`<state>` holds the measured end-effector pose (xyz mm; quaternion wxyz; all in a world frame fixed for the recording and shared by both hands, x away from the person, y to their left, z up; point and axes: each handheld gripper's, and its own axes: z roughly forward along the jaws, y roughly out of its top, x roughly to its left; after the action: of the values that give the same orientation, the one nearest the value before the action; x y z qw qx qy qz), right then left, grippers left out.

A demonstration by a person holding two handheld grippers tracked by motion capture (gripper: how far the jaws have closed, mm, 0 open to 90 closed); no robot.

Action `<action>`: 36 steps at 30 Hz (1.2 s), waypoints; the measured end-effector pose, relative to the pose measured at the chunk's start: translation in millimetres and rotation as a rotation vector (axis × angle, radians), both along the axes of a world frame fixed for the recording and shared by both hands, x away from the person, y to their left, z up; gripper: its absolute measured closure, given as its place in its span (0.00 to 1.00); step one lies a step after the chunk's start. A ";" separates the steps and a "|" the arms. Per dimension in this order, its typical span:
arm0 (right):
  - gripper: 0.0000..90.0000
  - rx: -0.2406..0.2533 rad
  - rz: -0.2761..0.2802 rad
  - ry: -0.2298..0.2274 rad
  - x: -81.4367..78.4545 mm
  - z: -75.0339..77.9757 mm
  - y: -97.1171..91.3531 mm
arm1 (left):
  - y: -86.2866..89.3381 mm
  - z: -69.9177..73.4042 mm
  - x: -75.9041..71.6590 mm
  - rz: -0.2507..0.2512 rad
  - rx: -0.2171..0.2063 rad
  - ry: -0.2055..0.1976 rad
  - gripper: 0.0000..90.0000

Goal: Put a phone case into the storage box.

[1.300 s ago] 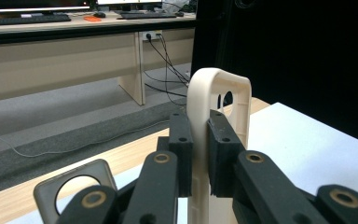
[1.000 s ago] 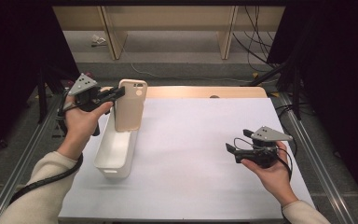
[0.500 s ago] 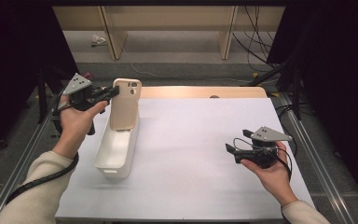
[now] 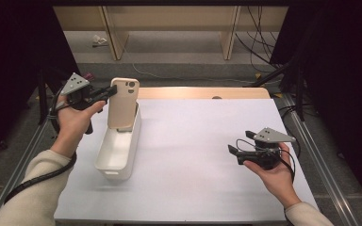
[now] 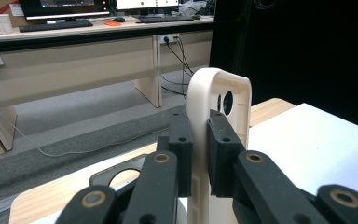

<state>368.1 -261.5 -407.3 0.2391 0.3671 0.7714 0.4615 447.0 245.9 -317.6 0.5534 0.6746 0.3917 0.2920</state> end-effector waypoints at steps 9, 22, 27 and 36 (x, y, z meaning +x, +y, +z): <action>0.18 0.003 -0.002 0.002 0.1 0.1 0.2 | 1.7 -5.0 6.4 0.014 -0.006 -0.008 0.91; 0.18 0.004 -0.003 0.004 0.3 -0.4 0.1 | 2.2 -9.2 11.1 0.027 -0.032 -0.020 0.91; 0.18 0.005 -0.004 0.003 0.4 -0.5 -0.1 | 3.0 -12.6 13.4 0.035 -0.047 -0.025 0.91; 0.18 0.005 -0.003 0.007 0.4 -0.5 -0.6 | 5.7 -19.8 17.1 0.056 -0.060 -0.020 0.90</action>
<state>368.6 -262.1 -407.8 0.2361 0.3705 0.7705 0.4619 464.1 251.5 -337.4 0.5689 0.6436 0.4134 0.3022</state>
